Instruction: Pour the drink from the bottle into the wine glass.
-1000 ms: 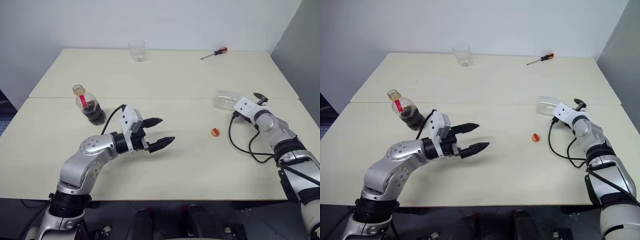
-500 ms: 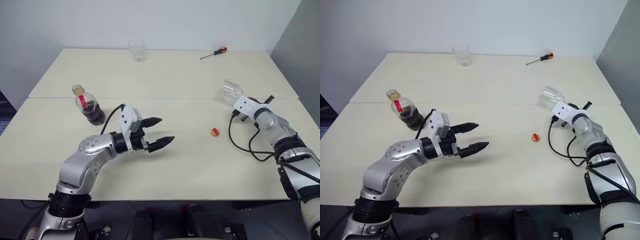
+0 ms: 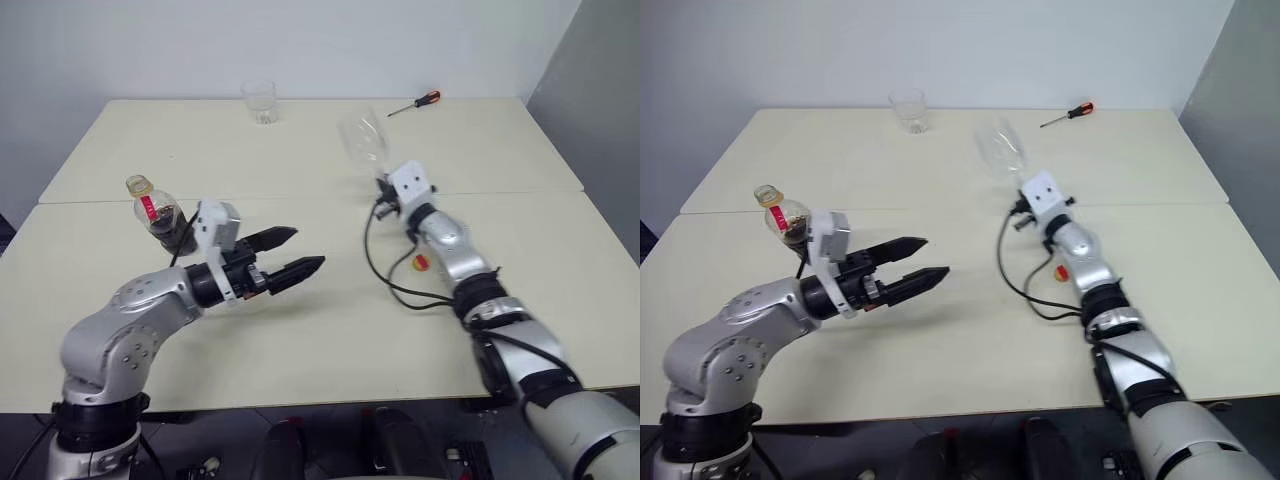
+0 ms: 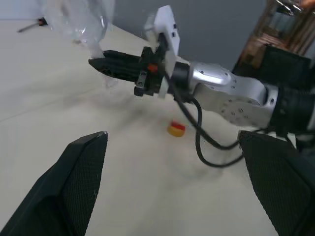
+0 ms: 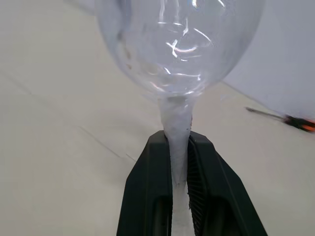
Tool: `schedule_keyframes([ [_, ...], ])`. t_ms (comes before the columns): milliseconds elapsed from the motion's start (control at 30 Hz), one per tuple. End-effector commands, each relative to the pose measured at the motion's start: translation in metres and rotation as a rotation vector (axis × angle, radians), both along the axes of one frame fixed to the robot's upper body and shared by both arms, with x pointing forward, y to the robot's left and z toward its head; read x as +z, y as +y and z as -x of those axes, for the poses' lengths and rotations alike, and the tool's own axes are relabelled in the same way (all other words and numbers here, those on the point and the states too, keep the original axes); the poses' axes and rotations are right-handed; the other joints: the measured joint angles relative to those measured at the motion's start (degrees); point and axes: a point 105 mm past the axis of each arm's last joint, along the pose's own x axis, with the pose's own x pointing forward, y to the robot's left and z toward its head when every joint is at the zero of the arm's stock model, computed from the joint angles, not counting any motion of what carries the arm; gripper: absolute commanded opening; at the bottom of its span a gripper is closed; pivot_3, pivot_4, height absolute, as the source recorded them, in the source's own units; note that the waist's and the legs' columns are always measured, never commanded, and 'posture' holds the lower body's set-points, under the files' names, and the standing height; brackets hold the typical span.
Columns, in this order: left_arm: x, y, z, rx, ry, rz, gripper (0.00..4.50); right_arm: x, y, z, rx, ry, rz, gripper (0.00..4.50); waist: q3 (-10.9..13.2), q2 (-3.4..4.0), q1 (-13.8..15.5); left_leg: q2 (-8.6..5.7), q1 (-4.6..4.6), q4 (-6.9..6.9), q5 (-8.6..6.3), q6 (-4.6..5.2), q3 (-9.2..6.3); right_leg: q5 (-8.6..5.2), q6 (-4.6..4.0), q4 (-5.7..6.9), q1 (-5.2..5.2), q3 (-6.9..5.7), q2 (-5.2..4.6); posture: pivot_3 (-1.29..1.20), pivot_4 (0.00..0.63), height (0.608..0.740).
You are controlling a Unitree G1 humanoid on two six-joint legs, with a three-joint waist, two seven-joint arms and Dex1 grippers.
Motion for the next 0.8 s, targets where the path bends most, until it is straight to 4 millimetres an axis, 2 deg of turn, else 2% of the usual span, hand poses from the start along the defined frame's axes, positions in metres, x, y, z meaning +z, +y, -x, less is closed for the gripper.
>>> schedule_keyframes([
  [33,0.012,0.006,0.01,0.04,-0.02,0.013,4.5,0.024,0.011,0.005,0.055,-0.008,-0.184,0.16,0.0,0.0,0.8,-0.06,-0.01,0.01,-0.01,0.01,-0.02,0.0,0.01,0.0,0.01,-0.02,-0.05,0.0,0.15,0.74],
  [233,0.009,0.018,0.019,0.135,-0.002,0.015,4.5,0.014,0.041,0.012,0.097,0.056,-0.268,0.16,0.0,0.0,2.56,-0.23,0.02,0.12,-0.07,0.14,-0.06,0.02,0.05,0.03,0.06,-0.06,-0.21,0.0,0.15,0.74],
  [367,0.006,0.022,0.028,0.198,0.005,0.019,4.5,-0.01,0.051,0.019,0.109,0.105,-0.288,0.16,0.0,0.0,2.53,-0.15,0.05,0.07,-0.07,0.13,-0.05,0.01,0.04,0.04,0.05,-0.06,-0.16,0.0,0.15,0.74],
  [567,0.004,0.024,0.034,0.246,0.0,0.017,4.5,-0.052,0.057,0.029,0.077,0.162,-0.205,0.16,-0.01,-0.01,2.66,-0.18,0.06,0.09,-0.07,0.14,-0.05,0.01,0.03,0.05,0.06,-0.06,-0.15,0.0,0.15,0.74],
  [700,0.005,0.024,0.033,0.258,-0.003,0.02,4.5,-0.07,0.053,0.029,0.049,0.2,-0.123,0.16,-0.04,-0.02,2.66,-0.19,0.14,0.08,-0.07,0.13,-0.03,0.01,0.03,0.08,0.09,-0.04,-0.07,0.0,0.15,0.74],
  [800,0.006,0.025,0.034,0.26,-0.004,0.019,4.5,-0.077,0.047,0.03,0.045,0.207,-0.08,0.16,-0.08,-0.04,2.67,-0.19,0.16,0.08,-0.07,0.13,-0.02,0.01,0.03,0.07,0.11,-0.03,-0.04,0.0,0.15,0.74],
])
